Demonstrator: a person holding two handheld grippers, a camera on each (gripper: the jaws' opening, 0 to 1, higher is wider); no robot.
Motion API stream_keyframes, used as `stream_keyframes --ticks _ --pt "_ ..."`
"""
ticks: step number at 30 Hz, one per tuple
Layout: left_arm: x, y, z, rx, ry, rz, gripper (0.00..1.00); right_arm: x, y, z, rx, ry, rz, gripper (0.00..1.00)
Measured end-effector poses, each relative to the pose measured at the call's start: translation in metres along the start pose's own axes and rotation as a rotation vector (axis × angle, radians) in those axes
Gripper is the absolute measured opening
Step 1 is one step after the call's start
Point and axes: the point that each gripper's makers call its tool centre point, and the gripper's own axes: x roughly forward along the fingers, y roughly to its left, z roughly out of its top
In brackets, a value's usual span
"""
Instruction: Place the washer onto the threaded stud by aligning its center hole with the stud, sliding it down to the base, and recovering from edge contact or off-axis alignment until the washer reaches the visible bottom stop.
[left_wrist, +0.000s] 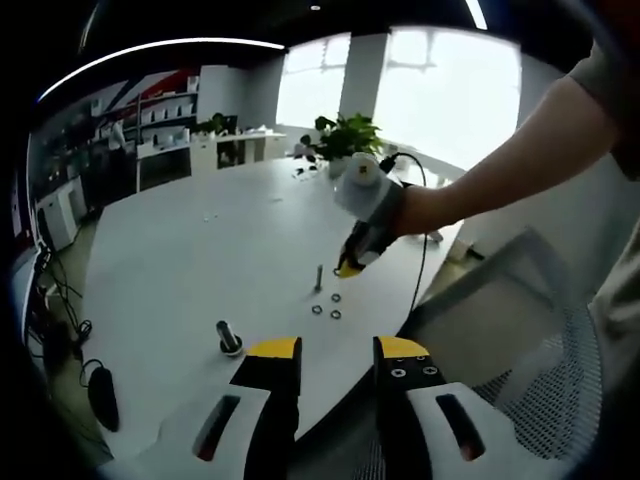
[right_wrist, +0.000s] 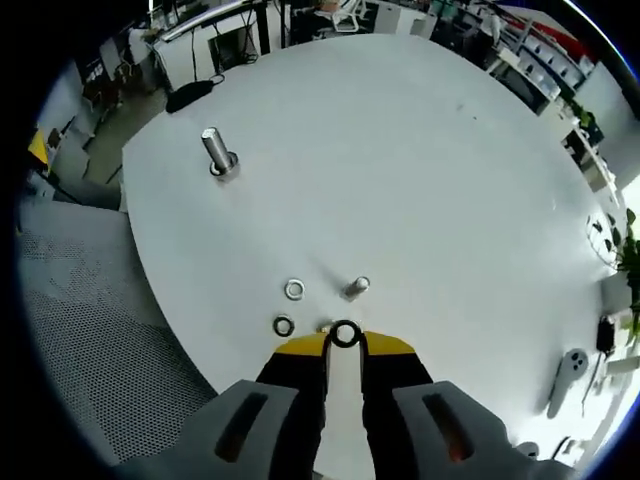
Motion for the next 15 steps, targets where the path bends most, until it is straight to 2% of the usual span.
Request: stream_keyframes --ticks 5,15 --pt "0.0 0.001 -0.001 -0.005 0.002 0.002 0.27 -0.002 -0.003 0.016 -0.018 -0.031 -0.004 0.13" --pt "0.0 0.002 -0.001 -0.004 0.002 0.006 0.27 0.005 -0.005 0.027 -0.063 -0.023 -0.017 0.13"
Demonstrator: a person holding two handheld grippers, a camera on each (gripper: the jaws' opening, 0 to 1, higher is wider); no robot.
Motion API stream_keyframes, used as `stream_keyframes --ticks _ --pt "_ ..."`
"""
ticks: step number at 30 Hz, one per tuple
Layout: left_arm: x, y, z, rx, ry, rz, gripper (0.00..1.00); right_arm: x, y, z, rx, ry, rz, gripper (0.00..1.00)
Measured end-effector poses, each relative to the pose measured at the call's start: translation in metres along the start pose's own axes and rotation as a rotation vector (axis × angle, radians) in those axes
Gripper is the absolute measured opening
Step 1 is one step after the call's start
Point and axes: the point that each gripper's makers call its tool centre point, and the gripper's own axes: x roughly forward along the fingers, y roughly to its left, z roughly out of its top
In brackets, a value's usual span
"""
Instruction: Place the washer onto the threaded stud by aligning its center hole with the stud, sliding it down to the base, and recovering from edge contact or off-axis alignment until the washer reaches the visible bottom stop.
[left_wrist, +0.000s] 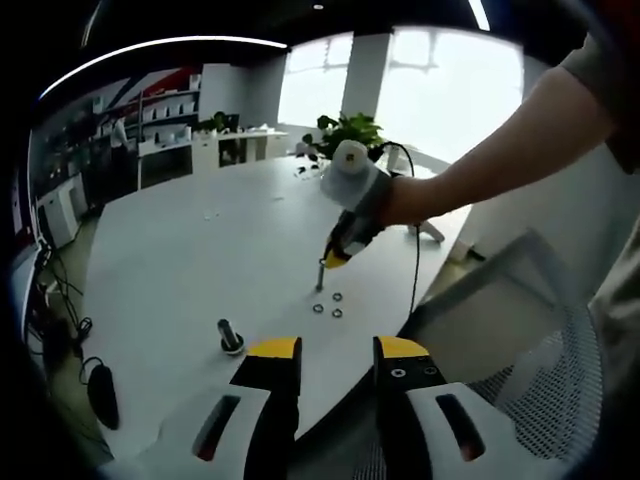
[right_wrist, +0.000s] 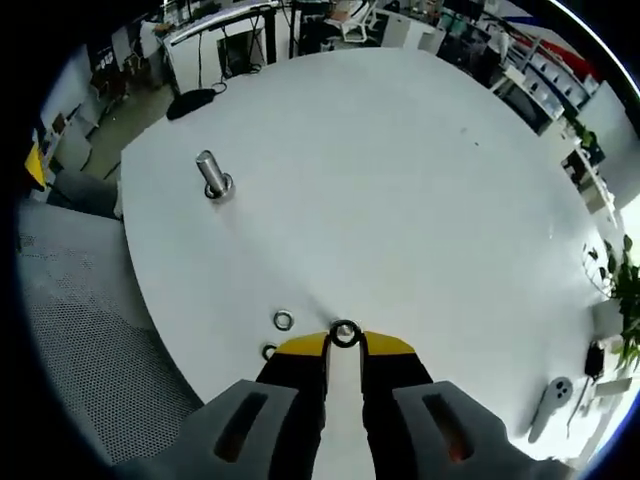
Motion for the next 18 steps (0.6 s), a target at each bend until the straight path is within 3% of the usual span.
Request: stream_keyframes --ticks 18 --pt "0.0013 0.0024 -0.0022 -0.007 0.014 0.005 0.27 0.007 -0.0046 -0.0055 0.022 0.017 0.01 0.13"
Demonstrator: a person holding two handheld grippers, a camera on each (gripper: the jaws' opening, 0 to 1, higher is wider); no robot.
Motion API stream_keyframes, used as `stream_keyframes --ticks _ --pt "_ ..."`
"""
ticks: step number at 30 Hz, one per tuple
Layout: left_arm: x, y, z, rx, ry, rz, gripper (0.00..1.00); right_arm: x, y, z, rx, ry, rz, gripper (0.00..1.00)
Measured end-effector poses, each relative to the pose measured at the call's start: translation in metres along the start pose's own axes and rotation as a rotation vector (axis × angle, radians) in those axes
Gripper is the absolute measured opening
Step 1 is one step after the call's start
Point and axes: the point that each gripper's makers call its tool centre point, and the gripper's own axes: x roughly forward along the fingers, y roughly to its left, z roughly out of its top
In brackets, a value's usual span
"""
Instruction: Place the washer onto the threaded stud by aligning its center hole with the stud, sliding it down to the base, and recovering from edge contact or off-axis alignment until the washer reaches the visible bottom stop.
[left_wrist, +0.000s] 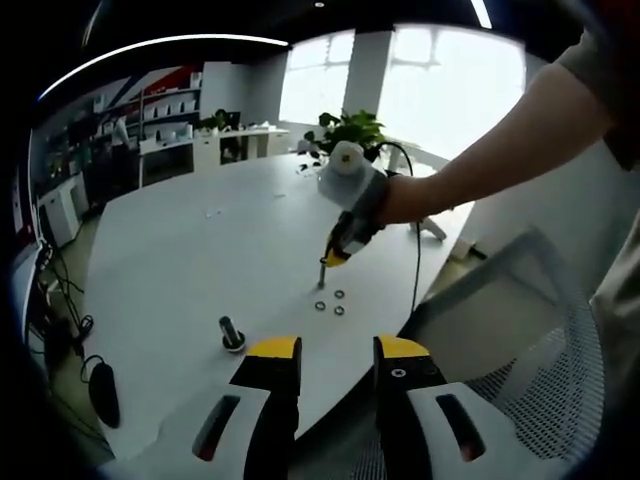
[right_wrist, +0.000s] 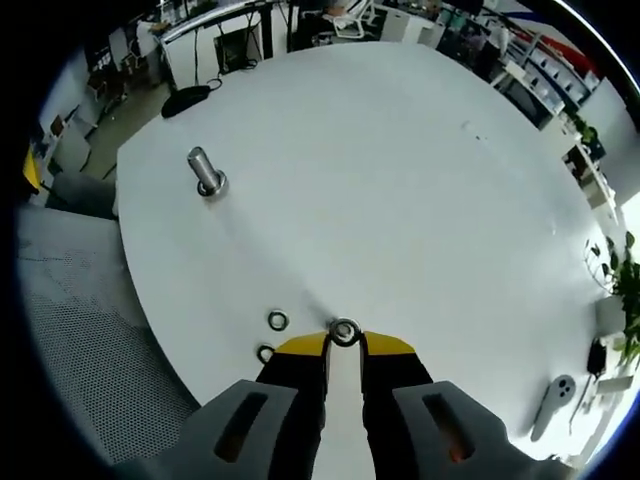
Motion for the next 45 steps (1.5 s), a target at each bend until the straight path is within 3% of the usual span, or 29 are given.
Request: stream_keyframes --ticks 1,2,4,13,19,45 --pt "0.0 0.0 0.0 0.0 0.001 0.0 0.27 0.0 0.001 -0.002 -0.01 0.013 0.009 0.04" --pt "0.0 0.0 0.0 0.0 0.002 0.001 0.27 0.001 0.004 -0.003 -0.061 0.019 0.034 0.03" --pt "0.0 0.001 -0.001 0.001 0.004 0.003 0.27 0.003 0.004 -0.002 -0.016 0.005 0.02 0.03" --pt "0.0 0.002 -0.002 0.005 0.009 0.016 0.27 0.011 0.007 -0.015 -0.009 0.031 0.028 0.04" --pt "0.001 0.001 -0.003 0.005 0.018 0.012 0.27 0.011 0.008 -0.015 0.006 0.025 0.026 0.08" --pt "-0.002 0.003 -0.001 0.006 0.001 0.019 0.27 0.01 0.005 0.019 -0.034 -0.01 0.005 0.1"
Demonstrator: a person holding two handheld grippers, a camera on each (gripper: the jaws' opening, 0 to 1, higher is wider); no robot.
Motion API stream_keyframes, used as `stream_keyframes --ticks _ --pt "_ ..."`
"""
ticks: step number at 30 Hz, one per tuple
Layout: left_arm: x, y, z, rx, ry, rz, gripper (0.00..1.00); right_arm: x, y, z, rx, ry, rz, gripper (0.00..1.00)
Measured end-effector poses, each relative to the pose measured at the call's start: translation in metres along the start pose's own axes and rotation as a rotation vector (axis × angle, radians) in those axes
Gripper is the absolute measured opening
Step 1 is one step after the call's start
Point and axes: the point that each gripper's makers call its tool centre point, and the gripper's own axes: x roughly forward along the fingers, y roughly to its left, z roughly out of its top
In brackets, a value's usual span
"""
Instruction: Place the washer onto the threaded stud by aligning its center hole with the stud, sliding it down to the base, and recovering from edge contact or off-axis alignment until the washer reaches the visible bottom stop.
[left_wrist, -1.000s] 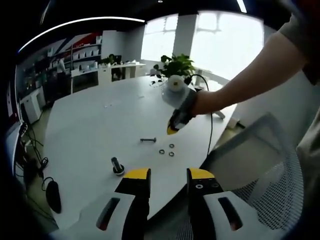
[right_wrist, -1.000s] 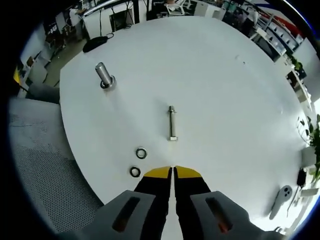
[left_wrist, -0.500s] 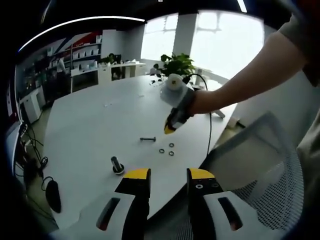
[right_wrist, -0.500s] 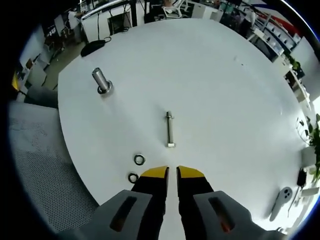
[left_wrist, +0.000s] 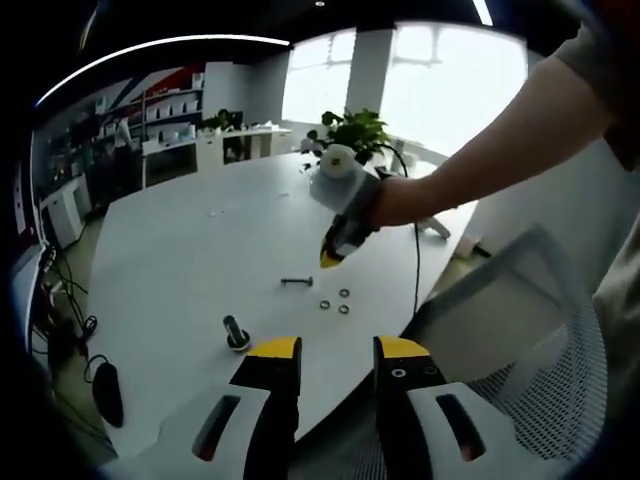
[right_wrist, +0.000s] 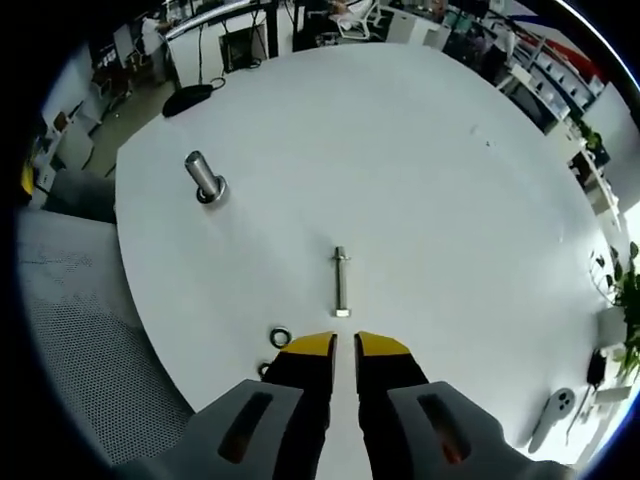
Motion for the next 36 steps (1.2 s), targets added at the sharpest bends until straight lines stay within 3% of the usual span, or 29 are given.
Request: stream_keyframes --ticks 16,26,36 --pt "-0.002 0.004 0.001 -0.012 -0.009 0.017 0.27 0.011 0.0 0.025 -0.033 -0.01 0.006 0.11" --pt "-0.001 0.007 -0.004 -0.011 0.011 0.035 0.27 0.032 0.0 0.051 -0.086 -0.019 0.028 0.12" --pt "-0.001 0.011 -0.006 -0.025 0.015 0.048 0.27 0.055 0.001 0.061 -0.136 0.008 0.047 0.12"
